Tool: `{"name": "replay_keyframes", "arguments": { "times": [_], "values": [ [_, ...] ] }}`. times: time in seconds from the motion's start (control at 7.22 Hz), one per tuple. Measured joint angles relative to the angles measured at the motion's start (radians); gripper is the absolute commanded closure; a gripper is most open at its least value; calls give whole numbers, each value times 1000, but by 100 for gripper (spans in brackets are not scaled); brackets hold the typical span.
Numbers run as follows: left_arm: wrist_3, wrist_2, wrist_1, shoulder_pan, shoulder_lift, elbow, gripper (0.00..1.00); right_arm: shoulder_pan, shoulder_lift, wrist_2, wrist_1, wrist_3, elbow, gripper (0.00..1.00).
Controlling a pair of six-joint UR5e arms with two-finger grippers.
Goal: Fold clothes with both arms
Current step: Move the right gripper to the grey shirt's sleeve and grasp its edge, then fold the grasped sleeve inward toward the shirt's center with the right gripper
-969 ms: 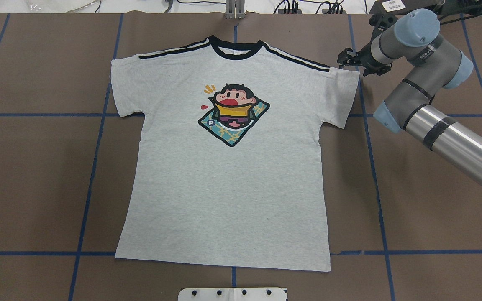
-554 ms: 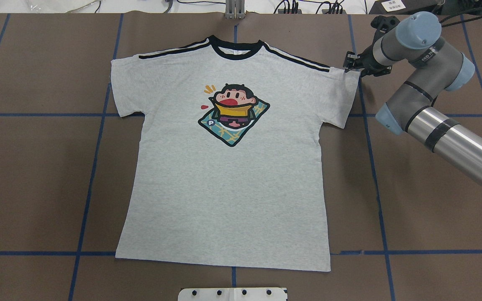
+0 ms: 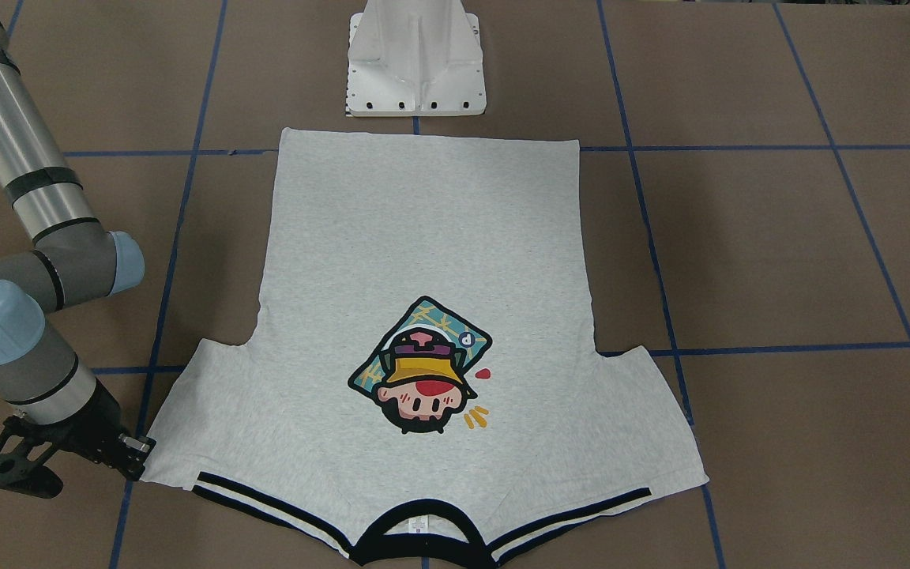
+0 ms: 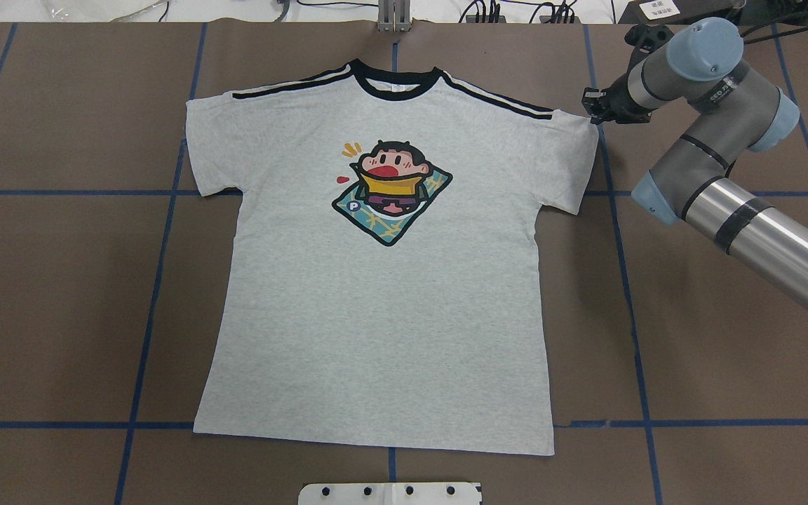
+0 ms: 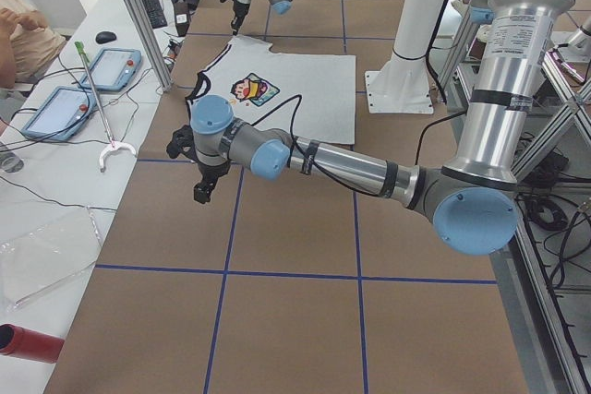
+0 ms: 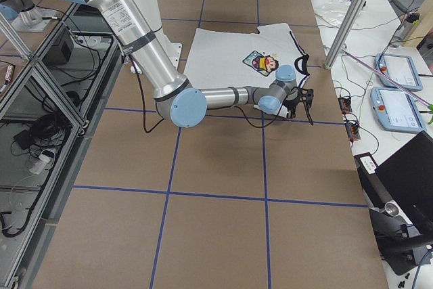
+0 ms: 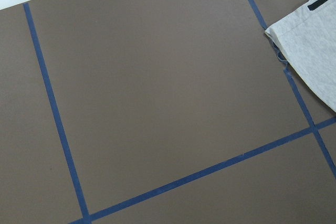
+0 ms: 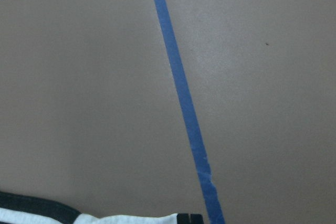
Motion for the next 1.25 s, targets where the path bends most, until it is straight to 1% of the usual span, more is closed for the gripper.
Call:
{"name": "replay_keyframes", "arguments": {
  "times": [0.14,0.28,0.42,0.55,0.69,0.97,1.11,1.25],
  "values": [
    [0,-3,1,0,0,-3,1,0,4,3,-6,11,28,100],
    [-1,-5,4,0,0,-11,1,-9,12,7,-35,47,84,100],
    [-1,-6,7,0,0,-24,1,-35,32,7,-92,105,141,100],
    [-1,-6,9,0,2,-32,1,-69,73,-3,-145,154,160,100],
    [-1,-7,9,0,3,-38,1,-106,133,-41,-184,195,133,100],
    [-1,-7,10,0,6,-44,1,-157,239,-142,-204,233,3,100],
    [-2,-6,10,0,7,-49,1,-163,268,-174,-204,233,-47,100],
    [-2,-6,12,0,7,-53,1,-164,283,-191,-204,232,-74,100]
  ]
}}
